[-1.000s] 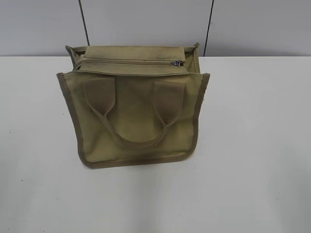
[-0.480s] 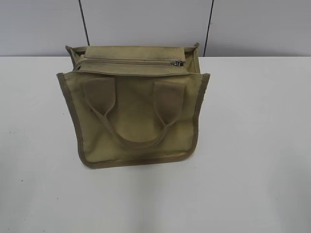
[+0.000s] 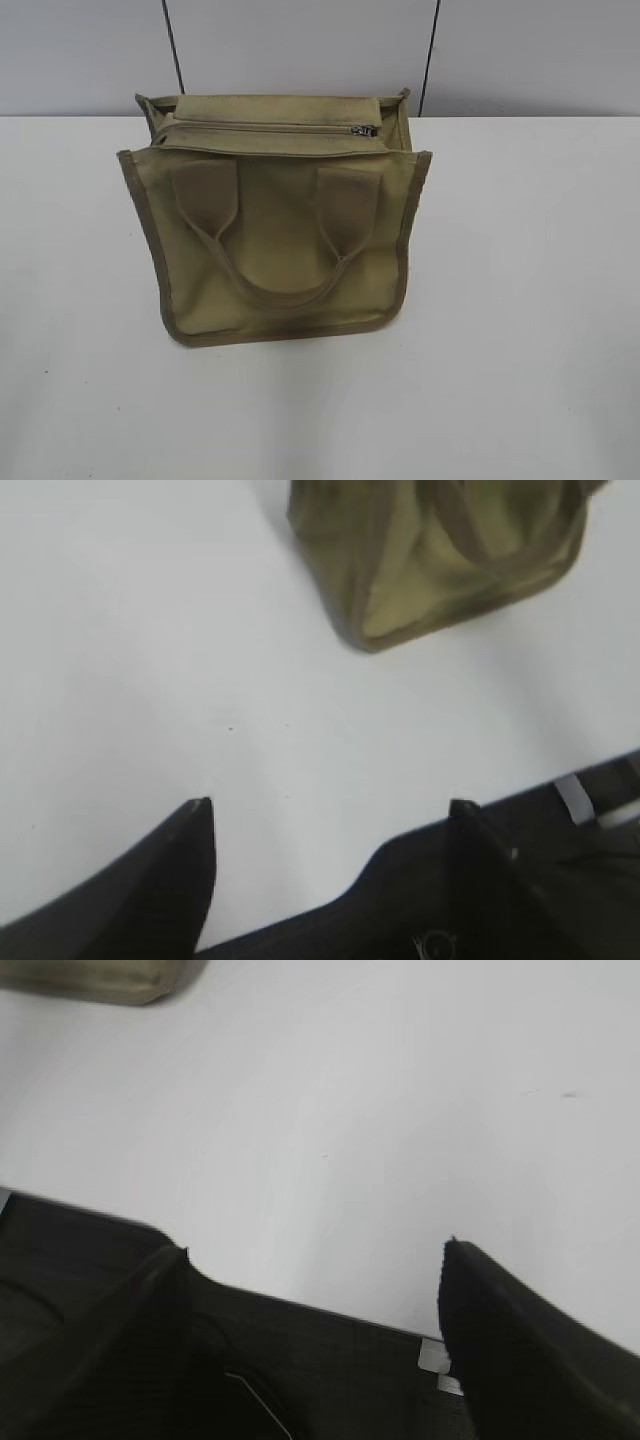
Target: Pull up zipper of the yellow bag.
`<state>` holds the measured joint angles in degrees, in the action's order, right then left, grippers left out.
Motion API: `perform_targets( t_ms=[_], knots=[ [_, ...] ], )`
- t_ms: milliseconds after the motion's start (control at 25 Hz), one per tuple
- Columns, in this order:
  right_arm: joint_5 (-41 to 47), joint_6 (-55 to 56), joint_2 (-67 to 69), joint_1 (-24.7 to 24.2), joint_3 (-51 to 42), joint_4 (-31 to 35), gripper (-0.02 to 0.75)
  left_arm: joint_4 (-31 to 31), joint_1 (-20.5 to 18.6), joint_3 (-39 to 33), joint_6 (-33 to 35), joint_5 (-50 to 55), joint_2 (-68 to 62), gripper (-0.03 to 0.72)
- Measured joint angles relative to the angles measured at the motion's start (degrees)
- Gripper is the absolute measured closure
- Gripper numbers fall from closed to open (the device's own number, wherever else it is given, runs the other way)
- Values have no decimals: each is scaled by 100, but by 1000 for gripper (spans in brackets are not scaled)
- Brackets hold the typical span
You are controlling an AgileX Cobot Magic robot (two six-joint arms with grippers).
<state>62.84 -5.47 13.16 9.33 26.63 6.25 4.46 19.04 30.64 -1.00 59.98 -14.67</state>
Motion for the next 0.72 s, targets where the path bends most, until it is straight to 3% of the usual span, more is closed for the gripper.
perform_targets(
  t_ms=[160, 320, 720],
  knots=[
    [-8, 0, -369, -837, 0, 0, 153, -5, -882, 0, 0, 0, 386, 176],
    [-8, 5, -766, -1125, 0, 0, 153, -5, -1413, 0, 0, 0, 819, 178],
    [-8, 0, -1346, -1145, -11, -3, 153, -1, -1518, -5, 6, 5, 1495, 207]
  ],
)
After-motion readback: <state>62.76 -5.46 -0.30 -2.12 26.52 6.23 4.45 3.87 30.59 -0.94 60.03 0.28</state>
